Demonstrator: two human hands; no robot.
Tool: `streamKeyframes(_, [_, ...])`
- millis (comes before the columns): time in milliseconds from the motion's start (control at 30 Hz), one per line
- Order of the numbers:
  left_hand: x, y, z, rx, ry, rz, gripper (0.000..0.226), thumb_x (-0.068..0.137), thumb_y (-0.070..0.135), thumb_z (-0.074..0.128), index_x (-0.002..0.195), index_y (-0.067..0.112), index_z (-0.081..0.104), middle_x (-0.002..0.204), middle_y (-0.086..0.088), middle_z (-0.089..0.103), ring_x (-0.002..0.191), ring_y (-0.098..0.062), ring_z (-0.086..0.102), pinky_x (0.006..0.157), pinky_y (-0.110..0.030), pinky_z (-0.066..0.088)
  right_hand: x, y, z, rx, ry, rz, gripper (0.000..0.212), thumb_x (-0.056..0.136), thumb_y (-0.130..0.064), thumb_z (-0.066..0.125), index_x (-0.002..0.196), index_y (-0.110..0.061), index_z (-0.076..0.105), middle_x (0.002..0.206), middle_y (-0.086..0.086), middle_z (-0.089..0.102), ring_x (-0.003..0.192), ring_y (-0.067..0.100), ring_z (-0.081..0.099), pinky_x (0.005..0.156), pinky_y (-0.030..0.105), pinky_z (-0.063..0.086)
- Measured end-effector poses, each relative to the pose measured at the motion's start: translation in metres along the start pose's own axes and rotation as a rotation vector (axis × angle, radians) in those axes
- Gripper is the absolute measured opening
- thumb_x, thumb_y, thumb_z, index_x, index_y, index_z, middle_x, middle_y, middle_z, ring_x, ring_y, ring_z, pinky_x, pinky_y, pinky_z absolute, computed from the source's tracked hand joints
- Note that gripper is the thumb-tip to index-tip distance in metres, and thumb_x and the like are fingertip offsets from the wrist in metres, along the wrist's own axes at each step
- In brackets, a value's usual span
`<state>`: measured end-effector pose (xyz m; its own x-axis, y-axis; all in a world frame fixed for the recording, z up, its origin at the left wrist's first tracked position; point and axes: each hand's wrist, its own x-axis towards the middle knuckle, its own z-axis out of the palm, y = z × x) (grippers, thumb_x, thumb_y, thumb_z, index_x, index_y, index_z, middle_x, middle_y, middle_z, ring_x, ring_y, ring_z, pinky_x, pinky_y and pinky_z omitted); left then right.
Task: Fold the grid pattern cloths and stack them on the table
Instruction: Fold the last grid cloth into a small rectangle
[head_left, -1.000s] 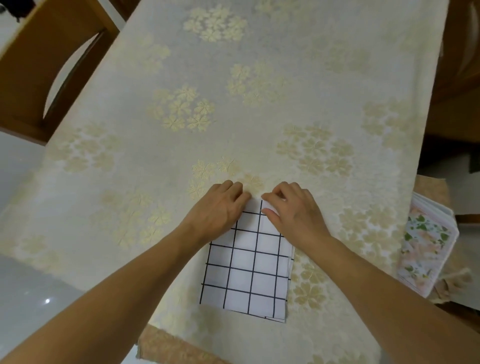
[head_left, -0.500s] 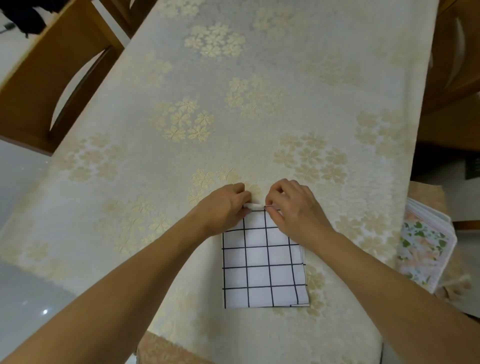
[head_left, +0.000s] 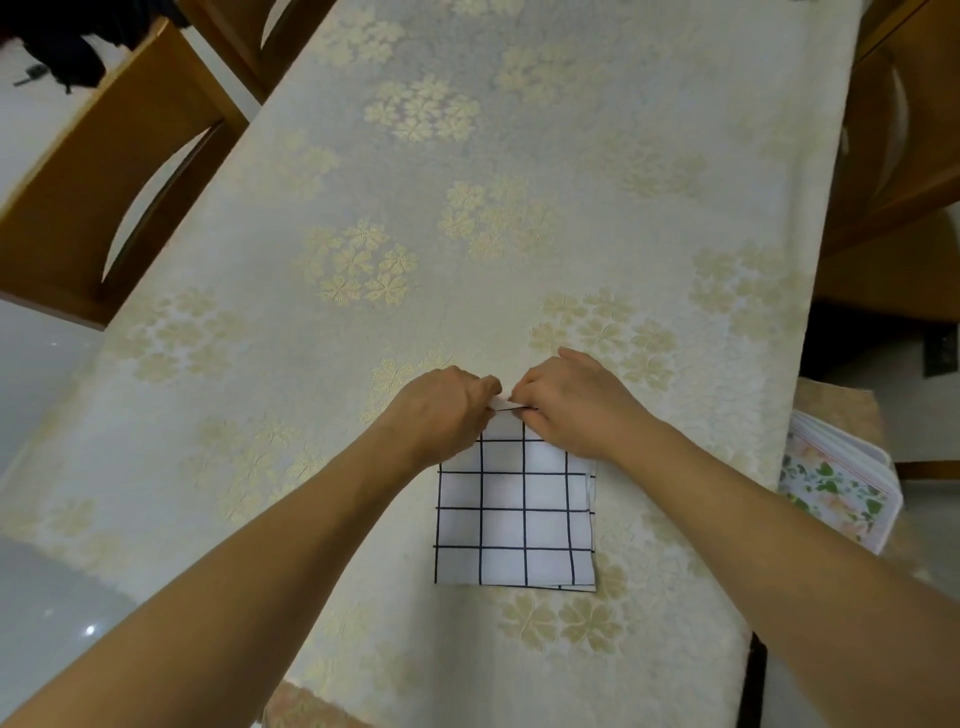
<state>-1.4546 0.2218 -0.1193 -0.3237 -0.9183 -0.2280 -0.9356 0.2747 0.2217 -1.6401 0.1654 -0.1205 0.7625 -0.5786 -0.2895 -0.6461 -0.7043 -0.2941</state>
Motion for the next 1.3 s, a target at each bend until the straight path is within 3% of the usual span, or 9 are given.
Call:
streamKeyframes(133, [-0.006,0.008,-0.01,0.017,-0.097,-0.101,0.018,0.1,0.023,0.05,0.102,0.011,0.064,0.076,-0.004,0.058,0.064,-0.021,0.054,0.057,-0.032,0.045,-0.01,-0.009,-0.005,-0.014,0.082,0.006,0.032,0.104,-0.034,0.041,0.124,-0.031,0.067,0.117,-0.008,0.067,0.108,0.021,0.058,0.083,0.035,0.048])
streamKeyframes(300, [-0.034,0.03,-0.018,0.088,-0.107,-0.137,0.016,0.098,0.008,0.048,0.108,0.011,0.061,0.076,-0.002,0.051,0.065,-0.02,0.054,0.06,-0.031,0.048,-0.031,-0.023,-0.006,-0.058,0.166,-0.01,0.029,0.101,-0.025,0.049,0.124,-0.025,0.066,0.119,-0.004,0.067,0.109,0.023,0.06,0.073,0.033,0.046])
streamKeyframes(400, [-0.055,0.047,-0.015,0.049,-0.051,-0.146,0.028,0.102,0.01,0.04,0.127,0.011,0.05,0.102,-0.006,0.061,0.083,-0.022,0.059,0.069,-0.031,0.05,-0.049,-0.031,0.001,-0.035,0.21,-0.015,0.033,0.086,-0.014,0.071,0.119,-0.019,0.069,0.114,0.003,0.071,0.103,0.029,0.067,0.069,0.04,0.056])
streamKeyframes(500, [-0.075,0.063,-0.001,0.007,0.006,-0.149,0.053,0.102,0.005,0.037,0.153,0.003,0.025,0.153,-0.016,0.04,0.14,-0.029,0.04,0.113,-0.034,0.035,-0.066,-0.036,0.017,-0.045,0.234,-0.017,0.047,0.075,-0.011,0.083,0.12,-0.018,0.07,0.119,0.004,0.071,0.111,0.031,0.067,0.075,0.044,0.06])
streamKeyframes(567, [-0.085,0.068,0.01,0.044,0.005,-0.131,0.061,0.101,0.004,0.039,0.155,0.002,0.011,0.161,-0.018,0.023,0.148,-0.03,0.025,0.121,-0.034,0.019,-0.077,-0.04,0.029,-0.041,0.252,-0.018,0.055,0.071,-0.012,0.086,0.123,-0.018,0.069,0.123,0.003,0.07,0.116,0.029,0.065,0.08,0.044,0.06])
streamKeyframes(700, [-0.097,0.078,0.027,0.026,-0.055,-0.136,0.067,0.101,0.007,0.042,0.155,0.002,0.005,0.163,-0.017,0.011,0.151,-0.03,0.015,0.122,-0.036,0.011,-0.095,-0.046,0.051,-0.043,0.236,-0.013,0.065,0.069,-0.011,0.086,0.131,-0.019,0.065,0.129,0.004,0.067,0.122,0.027,0.062,0.088,0.042,0.057])
streamKeyframes(900, [-0.107,0.085,0.059,-0.019,0.033,-0.13,0.07,0.077,0.01,0.075,0.14,-0.003,0.048,0.141,-0.021,0.053,0.129,-0.034,0.055,0.106,-0.041,0.043,-0.106,-0.048,0.079,-0.041,0.23,-0.008,0.076,0.066,-0.006,0.086,0.137,-0.015,0.06,0.139,0.009,0.06,0.129,0.03,0.056,0.1,0.043,0.049])
streamKeyframes(1167, [-0.118,0.09,0.103,0.018,0.067,-0.133,0.057,0.101,0.014,0.007,0.151,-0.002,0.029,0.159,-0.022,0.025,0.149,-0.034,0.023,0.118,-0.048,0.029,-0.12,-0.04,0.121,-0.04,0.261,-0.033,0.066,0.085,-0.014,0.072,0.146,-0.011,0.049,0.153,0.012,0.044,0.144,0.03,0.038,0.113,0.049,0.039])
streamKeyframes(1300, [-0.123,0.087,0.115,-0.026,0.113,-0.11,0.054,0.103,0.018,0.017,0.154,0.0,0.022,0.162,-0.018,0.016,0.151,-0.031,0.014,0.12,-0.047,0.025,-0.127,-0.039,0.128,-0.036,0.252,-0.026,0.06,0.092,-0.02,0.063,0.148,-0.013,0.045,0.158,0.01,0.037,0.149,0.028,0.028,0.118,0.048,0.032])
